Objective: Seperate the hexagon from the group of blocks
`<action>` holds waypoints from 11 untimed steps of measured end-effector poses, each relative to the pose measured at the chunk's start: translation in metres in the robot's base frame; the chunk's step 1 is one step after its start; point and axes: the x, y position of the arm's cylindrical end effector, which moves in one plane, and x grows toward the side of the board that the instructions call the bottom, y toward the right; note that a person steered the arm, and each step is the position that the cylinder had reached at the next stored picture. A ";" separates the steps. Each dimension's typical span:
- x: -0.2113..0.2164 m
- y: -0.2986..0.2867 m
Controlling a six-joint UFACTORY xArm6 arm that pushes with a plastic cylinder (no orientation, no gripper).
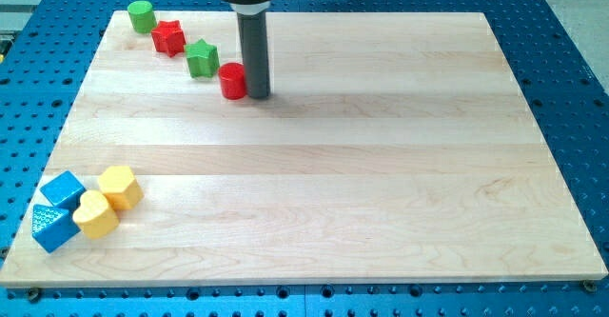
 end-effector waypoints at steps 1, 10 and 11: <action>0.043 0.007; 0.185 -0.181; 0.155 -0.142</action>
